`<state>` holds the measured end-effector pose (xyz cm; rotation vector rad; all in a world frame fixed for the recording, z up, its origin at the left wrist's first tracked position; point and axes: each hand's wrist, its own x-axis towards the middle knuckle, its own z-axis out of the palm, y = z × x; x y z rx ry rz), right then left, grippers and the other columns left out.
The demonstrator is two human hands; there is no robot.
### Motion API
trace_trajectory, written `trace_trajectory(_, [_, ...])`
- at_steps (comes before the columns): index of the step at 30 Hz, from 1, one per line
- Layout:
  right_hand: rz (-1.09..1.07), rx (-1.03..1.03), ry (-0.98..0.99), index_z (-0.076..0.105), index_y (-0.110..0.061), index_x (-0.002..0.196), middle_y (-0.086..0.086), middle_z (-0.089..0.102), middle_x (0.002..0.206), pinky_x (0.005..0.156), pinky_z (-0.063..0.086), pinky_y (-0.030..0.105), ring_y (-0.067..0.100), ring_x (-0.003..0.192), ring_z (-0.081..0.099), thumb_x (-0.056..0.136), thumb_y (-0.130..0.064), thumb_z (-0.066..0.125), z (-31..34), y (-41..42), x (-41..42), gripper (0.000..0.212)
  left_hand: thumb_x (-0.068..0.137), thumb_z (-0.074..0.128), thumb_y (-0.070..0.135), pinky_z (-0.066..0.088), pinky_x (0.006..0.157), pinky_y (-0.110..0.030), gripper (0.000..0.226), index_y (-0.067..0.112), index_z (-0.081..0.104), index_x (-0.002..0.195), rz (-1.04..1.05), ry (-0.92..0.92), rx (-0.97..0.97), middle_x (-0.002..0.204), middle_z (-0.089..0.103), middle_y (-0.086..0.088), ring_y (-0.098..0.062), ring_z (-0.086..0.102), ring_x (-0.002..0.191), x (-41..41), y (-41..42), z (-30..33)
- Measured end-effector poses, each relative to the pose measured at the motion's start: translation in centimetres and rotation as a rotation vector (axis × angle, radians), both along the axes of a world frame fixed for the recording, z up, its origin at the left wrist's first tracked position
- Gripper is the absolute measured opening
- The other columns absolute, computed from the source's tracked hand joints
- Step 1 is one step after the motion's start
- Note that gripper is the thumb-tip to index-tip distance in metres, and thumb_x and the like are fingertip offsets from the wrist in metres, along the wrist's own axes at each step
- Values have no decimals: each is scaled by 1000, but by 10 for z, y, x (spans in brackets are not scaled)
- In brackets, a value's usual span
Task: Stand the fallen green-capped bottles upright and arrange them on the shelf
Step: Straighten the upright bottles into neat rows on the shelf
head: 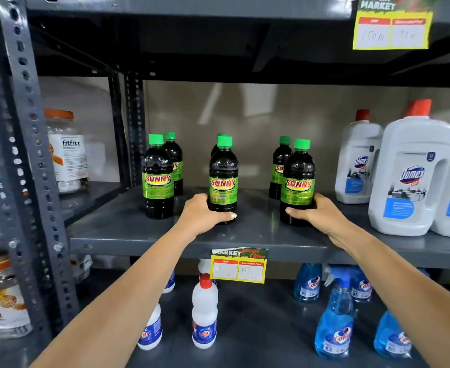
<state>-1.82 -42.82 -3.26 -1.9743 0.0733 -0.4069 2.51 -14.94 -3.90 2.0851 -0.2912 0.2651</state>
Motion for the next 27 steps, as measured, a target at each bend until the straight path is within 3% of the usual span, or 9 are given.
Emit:
trace_trajectory(6, [2,-5,-12,58,-16,125,4,67,118,99,43,35,22,114,60,71,-25,85,-3,-3,-7,61,64,88,37,43,78,-25,59,17,66,115,-15,-39,5,109,69,1,-12,60,93,-9,-1,1])
trace_trajectory(11, [13,-17,-26,59,-18,123,3,67,117,93,42,32,21,112,60,74,-21,82,-1,1,-11,55,62,89,38,43,78,-25,63,16,66,116,-20,-41,4,110,69,-1,-13,61,94,-12,-1,2])
trace_trajectory(17, [-102,-16,-71,45,-16,131,-1,60,123,97,44,36,20,117,56,63,-31,88,-4,2,-11,82,64,88,39,44,79,-25,61,16,66,116,-17,-54,27,110,70,-1,-14,61,95,-17,1,3])
trace_trajectory(20, [-207,-23,-270,29,-20,147,-6,52,129,103,38,33,13,120,50,65,-33,88,-1,11,-21,102,62,88,43,50,81,-29,60,14,68,110,-1,-74,78,104,71,-1,-16,64,96,-22,8,2])
trace_trajectory(24, [-343,-161,-729,41,-13,137,7,52,129,104,38,29,18,120,50,72,-27,82,7,37,-39,78,62,86,49,51,92,-39,71,9,66,118,93,-157,198,117,67,-3,-20,63,105,-29,39,-9])
trace_trajectory(27, [-223,-298,-909,52,-8,124,9,54,119,100,43,39,24,114,53,74,-18,77,12,76,-41,56,72,79,50,55,82,-38,44,18,73,100,229,-299,261,102,72,3,-16,66,92,-36,81,-23])
